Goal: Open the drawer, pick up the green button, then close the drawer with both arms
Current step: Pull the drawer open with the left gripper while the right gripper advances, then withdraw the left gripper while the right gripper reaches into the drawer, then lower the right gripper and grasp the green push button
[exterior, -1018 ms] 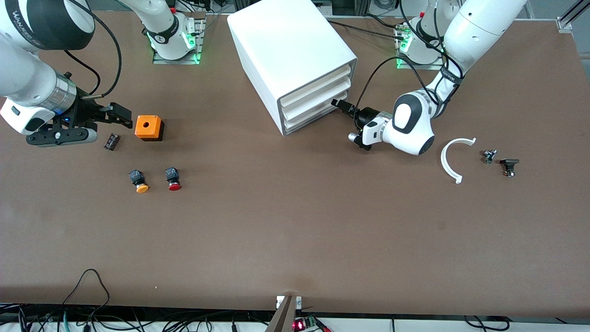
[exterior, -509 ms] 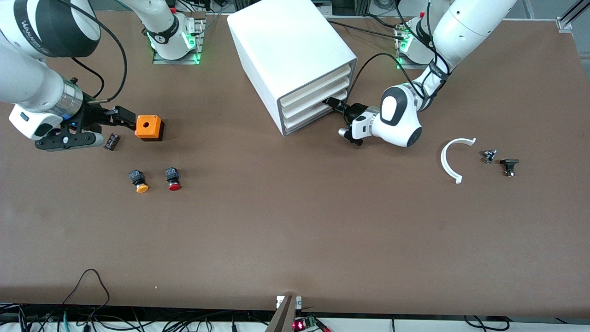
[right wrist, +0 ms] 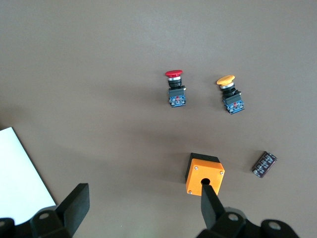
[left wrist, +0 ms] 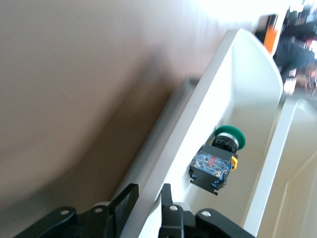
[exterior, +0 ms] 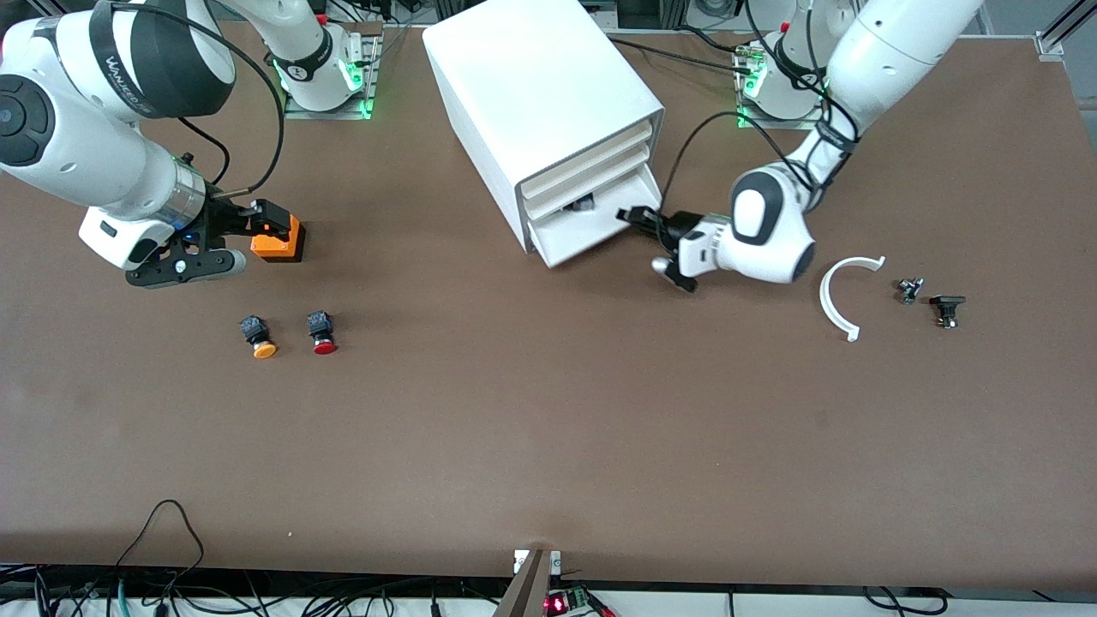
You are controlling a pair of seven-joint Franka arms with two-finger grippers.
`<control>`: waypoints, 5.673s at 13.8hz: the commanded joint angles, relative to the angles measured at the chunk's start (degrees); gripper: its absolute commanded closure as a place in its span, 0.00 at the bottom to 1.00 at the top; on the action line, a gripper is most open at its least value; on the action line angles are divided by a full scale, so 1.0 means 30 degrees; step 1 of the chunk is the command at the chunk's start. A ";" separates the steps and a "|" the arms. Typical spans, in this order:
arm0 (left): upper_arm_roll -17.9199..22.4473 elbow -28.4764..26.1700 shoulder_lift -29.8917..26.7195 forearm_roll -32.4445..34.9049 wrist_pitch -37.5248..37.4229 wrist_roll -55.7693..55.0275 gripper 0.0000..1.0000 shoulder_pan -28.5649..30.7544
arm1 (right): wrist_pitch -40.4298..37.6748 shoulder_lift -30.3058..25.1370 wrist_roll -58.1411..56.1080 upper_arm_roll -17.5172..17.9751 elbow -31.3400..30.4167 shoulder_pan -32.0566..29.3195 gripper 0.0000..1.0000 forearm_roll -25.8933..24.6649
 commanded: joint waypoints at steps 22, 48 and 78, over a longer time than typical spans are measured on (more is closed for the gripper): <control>0.3999 1.0792 -0.8471 1.7267 -0.9753 -0.5444 0.00 0.2577 | 0.6550 1.1620 -0.3367 0.2107 1.1688 0.9872 0.00 0.1390; 0.3881 1.1436 -0.8920 1.8799 -1.1164 -0.7214 0.00 0.2074 | 0.7224 1.4554 -0.7205 0.2107 1.1751 1.3099 0.00 -0.3967; 0.4057 1.1465 -0.8452 1.8624 -1.1223 -0.6892 0.00 0.2514 | 0.8188 1.5579 -0.6970 0.2810 1.1868 1.2719 0.15 -0.4763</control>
